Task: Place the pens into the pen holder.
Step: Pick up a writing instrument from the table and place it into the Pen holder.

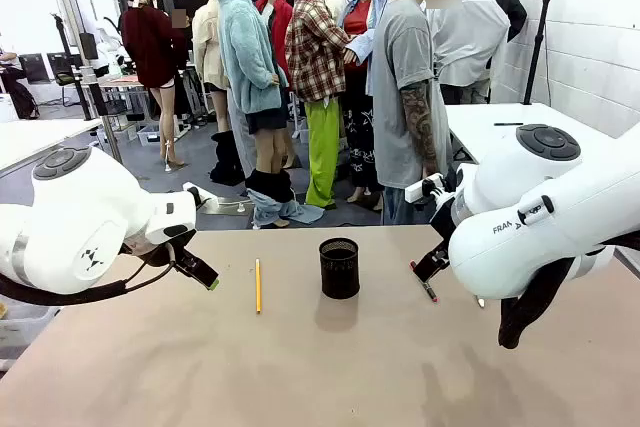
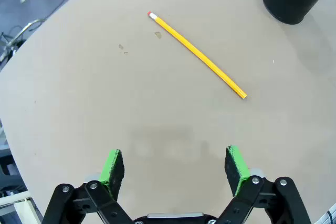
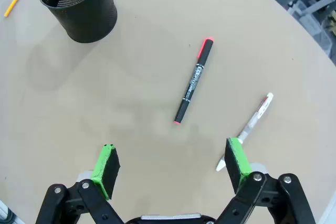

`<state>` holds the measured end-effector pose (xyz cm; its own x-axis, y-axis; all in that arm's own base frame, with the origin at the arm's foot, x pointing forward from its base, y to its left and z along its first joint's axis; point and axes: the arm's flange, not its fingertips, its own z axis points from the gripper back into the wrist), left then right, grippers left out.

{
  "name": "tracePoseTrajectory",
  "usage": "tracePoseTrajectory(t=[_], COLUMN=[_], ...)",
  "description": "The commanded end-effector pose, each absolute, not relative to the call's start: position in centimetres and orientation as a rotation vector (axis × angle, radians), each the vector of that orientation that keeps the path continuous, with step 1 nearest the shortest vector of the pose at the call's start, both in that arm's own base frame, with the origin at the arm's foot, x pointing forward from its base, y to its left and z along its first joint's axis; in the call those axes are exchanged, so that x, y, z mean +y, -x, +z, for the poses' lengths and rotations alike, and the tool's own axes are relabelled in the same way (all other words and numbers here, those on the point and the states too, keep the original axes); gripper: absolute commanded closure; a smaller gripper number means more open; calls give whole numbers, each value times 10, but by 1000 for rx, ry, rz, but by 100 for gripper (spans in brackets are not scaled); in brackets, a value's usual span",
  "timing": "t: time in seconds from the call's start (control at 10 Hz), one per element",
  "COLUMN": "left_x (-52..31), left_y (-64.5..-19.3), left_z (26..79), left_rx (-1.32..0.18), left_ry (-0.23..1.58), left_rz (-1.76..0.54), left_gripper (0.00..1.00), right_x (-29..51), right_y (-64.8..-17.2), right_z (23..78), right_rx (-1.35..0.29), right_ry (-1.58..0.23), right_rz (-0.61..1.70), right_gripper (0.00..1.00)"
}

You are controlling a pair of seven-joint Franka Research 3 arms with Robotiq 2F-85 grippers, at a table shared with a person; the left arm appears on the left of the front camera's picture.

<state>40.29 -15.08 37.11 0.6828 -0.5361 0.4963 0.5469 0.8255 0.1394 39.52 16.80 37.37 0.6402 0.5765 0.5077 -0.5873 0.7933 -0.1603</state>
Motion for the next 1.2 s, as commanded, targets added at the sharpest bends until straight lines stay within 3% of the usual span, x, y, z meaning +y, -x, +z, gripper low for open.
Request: tracePoseTrajectory(t=[0.0,0.9,1.1], left_x=[-151,-151,-151], left_y=[-403,-403,-403], left_z=[371,371,371], left_rx=[-550,-550,-550], left_ry=[21,21,21], left_rz=[-607,-607,-607], left_gripper=[0,0,0], right_x=[168,168,159], right_y=[-395,-395,-424], right_z=[374,374,383], right_rx=[-572,-572,-557], right_ry=[-20,-19,79], right_rz=[664,665,574], right_gripper=[0,0,0])
